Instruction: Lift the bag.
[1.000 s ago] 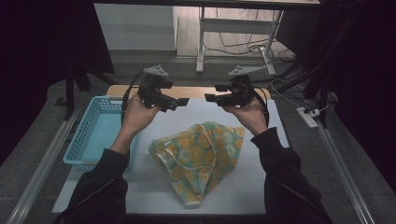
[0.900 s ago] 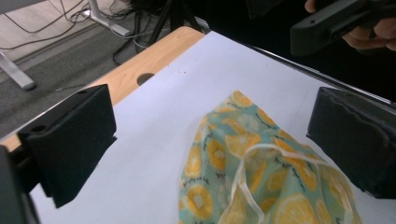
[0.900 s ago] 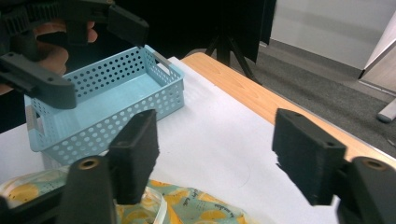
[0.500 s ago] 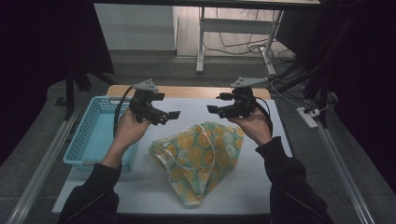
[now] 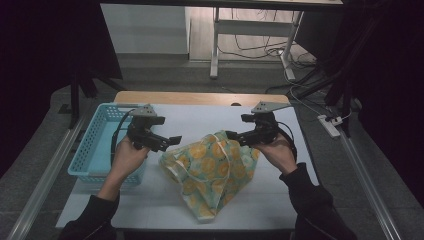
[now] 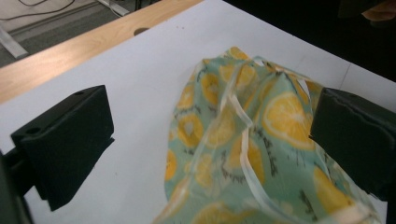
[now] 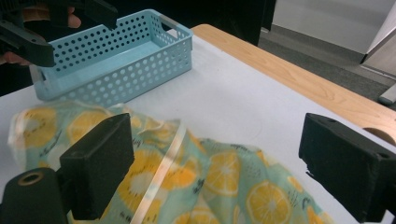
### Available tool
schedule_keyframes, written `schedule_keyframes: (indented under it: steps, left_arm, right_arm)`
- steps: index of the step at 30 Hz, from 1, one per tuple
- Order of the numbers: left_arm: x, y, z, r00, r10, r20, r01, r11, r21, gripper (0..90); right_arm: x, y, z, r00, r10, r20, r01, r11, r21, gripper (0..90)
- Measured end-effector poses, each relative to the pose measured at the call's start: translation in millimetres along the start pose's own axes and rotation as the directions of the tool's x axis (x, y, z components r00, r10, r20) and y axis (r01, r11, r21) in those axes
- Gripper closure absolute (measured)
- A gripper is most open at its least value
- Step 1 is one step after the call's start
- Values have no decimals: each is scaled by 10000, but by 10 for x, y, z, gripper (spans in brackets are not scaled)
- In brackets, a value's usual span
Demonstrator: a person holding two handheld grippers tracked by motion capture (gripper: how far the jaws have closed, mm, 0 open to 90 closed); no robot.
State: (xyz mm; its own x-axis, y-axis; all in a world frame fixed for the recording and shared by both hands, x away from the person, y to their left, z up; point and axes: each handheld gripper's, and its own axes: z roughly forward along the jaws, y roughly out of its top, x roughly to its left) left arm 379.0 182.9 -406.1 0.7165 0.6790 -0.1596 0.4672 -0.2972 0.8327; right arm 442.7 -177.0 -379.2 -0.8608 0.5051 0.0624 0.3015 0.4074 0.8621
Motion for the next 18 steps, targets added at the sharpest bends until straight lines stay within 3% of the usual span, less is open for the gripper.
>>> schedule_keyframes:
  steps: [6, 18]
  left_arm:
    - [-55, -219, -79, 9998, -197, 8, 197, 9998, -96, 0]
    - [-197, -645, -279, 9982, -503, -311, 505, 9987, 50, 0]
  right_arm:
    - [82, -215, -38, 9999, -99, -54, 100, 9998, 168, 85]
    - [180, -650, -188, 9990, -116, 429, 105, 9996, 263, 23]
